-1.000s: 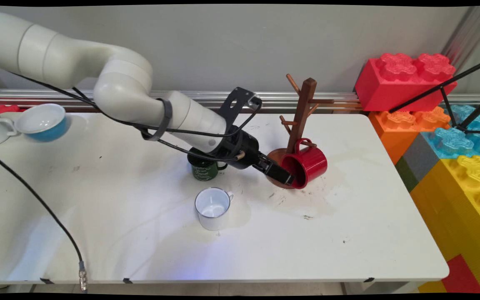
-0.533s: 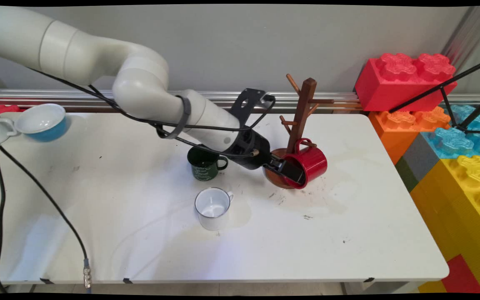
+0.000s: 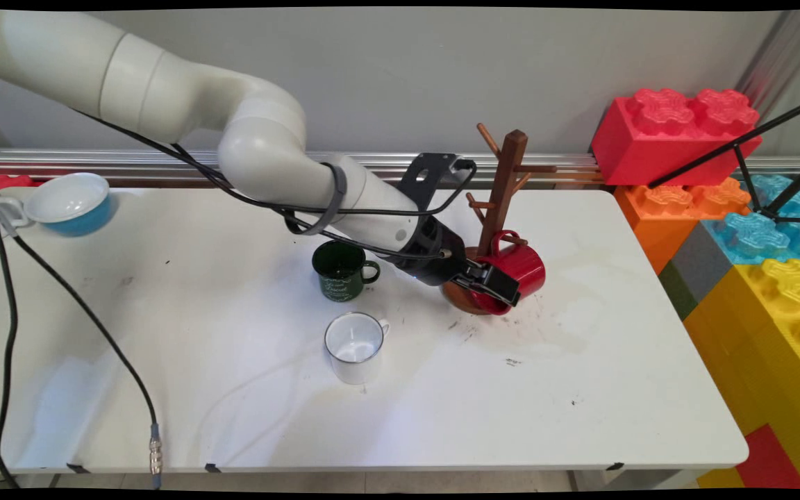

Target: Pick up the red mug from the rack

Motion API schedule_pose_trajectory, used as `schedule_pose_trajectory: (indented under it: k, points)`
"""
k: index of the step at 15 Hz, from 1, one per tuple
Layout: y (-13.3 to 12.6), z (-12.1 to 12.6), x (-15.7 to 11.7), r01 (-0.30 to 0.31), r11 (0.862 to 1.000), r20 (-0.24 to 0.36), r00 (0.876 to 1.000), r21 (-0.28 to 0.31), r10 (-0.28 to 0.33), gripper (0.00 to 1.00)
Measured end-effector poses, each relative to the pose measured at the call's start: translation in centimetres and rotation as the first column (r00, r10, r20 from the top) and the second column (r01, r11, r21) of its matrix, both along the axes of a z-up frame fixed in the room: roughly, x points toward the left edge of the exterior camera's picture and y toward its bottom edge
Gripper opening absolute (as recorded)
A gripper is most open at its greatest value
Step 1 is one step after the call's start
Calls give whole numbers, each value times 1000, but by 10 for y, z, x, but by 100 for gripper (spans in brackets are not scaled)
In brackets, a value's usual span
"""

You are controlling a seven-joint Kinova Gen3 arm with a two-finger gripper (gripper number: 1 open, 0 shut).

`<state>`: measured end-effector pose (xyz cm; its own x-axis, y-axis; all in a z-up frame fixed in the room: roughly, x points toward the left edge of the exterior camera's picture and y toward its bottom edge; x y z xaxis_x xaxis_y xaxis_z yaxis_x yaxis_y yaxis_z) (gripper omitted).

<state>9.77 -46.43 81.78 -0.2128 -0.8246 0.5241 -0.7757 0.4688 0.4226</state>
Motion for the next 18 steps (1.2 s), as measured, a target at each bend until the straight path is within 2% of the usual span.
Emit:
schedule_pose_trajectory:
  k: [9, 18]
  points:
    - [-1, -15, -11, -77, 997, -36, 996, 22, 77, 100]
    - [2, -24, -11, -110, 994, -82, 990, 22, 111, 100]
